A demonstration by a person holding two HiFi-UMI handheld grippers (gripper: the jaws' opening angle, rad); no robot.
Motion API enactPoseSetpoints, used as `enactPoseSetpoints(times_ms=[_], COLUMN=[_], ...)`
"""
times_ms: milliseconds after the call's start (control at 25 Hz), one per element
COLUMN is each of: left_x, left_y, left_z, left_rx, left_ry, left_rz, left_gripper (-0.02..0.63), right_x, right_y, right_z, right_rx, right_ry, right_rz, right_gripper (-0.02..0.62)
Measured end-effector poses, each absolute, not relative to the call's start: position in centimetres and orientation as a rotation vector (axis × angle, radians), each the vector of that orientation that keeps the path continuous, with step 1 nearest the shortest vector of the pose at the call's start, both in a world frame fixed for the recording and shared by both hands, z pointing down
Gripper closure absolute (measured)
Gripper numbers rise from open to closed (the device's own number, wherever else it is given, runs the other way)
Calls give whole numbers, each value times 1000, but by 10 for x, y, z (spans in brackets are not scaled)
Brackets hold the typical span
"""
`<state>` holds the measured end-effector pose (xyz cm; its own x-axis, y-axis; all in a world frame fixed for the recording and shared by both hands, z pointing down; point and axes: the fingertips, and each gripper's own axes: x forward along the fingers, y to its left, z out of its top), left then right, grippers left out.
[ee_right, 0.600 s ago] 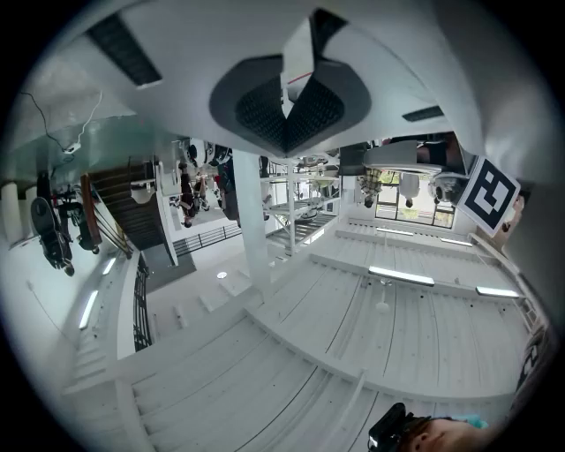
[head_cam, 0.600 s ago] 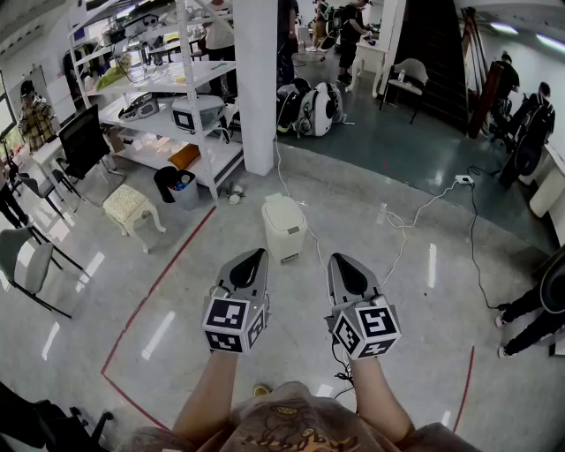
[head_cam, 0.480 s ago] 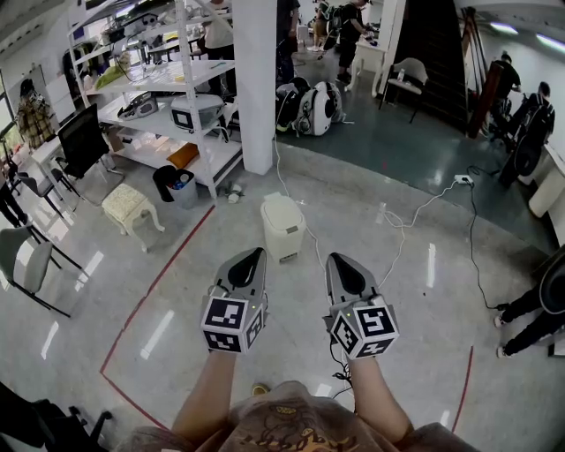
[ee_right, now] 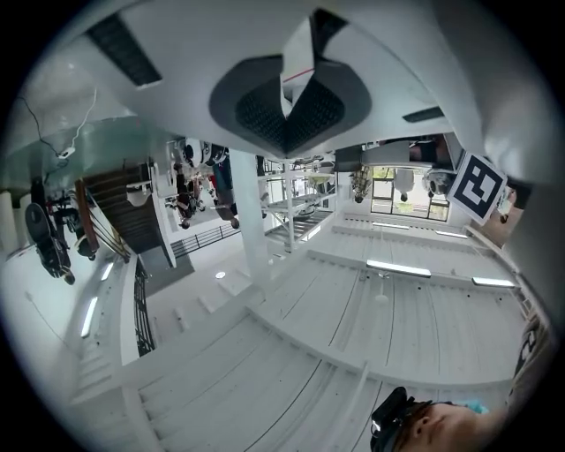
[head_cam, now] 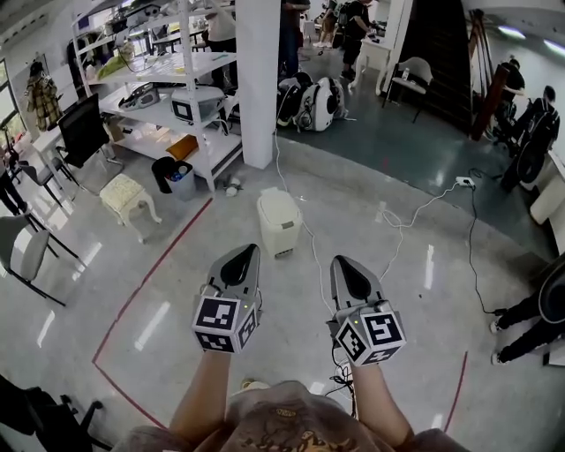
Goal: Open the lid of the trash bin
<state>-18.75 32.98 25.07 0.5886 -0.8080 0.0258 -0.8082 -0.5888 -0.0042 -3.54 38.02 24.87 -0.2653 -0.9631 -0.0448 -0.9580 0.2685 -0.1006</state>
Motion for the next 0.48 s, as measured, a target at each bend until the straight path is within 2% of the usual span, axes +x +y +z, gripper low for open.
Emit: enactPoseSetpoints(times_ms=[480], left_x=[-177], left_y=[320], left_z=[256], left_rx=[2779], left_ry=[-1461], left_rz=[63], left_gripper=[597], right_x=[-16], right_y=[373], right_z=[260], right_rx=[-1825], right_ry=[2436], right_rz=[-110], right_gripper=[563])
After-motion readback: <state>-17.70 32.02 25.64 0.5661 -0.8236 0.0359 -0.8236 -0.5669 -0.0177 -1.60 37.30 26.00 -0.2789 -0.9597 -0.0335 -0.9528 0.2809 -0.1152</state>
